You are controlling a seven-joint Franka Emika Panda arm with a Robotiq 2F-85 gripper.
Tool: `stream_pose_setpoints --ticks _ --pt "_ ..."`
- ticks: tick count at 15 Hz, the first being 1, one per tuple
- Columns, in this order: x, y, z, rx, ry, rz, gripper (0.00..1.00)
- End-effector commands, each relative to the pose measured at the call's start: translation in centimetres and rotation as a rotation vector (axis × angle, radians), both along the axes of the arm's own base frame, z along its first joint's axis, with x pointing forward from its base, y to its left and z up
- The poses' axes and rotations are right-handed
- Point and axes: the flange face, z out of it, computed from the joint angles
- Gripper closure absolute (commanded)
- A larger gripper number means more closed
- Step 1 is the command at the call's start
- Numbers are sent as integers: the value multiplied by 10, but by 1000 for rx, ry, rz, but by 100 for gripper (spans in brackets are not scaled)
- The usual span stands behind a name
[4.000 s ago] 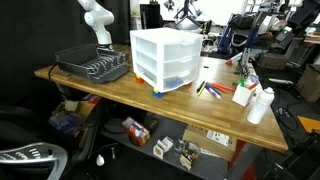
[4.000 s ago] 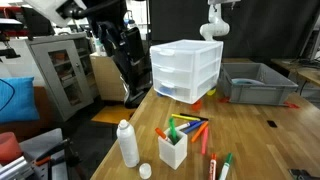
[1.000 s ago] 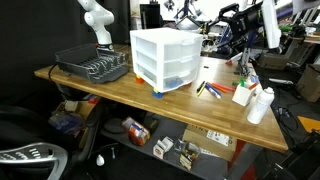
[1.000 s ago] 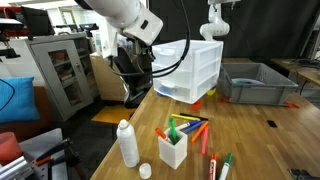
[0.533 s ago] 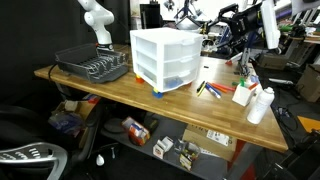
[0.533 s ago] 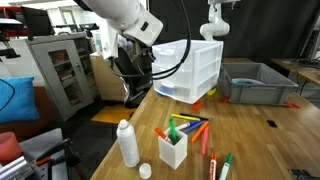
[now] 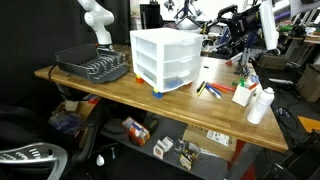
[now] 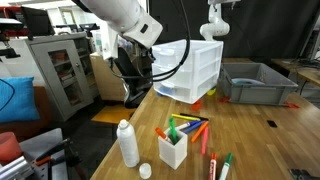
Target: Open the topmost drawer
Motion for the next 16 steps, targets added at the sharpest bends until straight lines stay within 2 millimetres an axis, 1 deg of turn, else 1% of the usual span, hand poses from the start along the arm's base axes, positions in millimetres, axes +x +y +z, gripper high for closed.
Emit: stream_pose_setpoints --ticks 1,6,8,9,10,11,13,15,16 --pt "20 17 -18 38 -16 -81 0" --pt "54 50 -50 78 -101 -188 0" --pt "61 53 -62 64 -139 -253 0" --pt "61 53 -68 57 -157 -294 0" --pt "69 25 -60 53 -168 -310 0" --pt "70 12 -59 39 -180 -319 0" --pt "75 -15 -50 46 -202 -360 0" --pt "73 -34 -42 56 -226 -390 0" --pt "72 -32 -43 65 -228 -385 0"
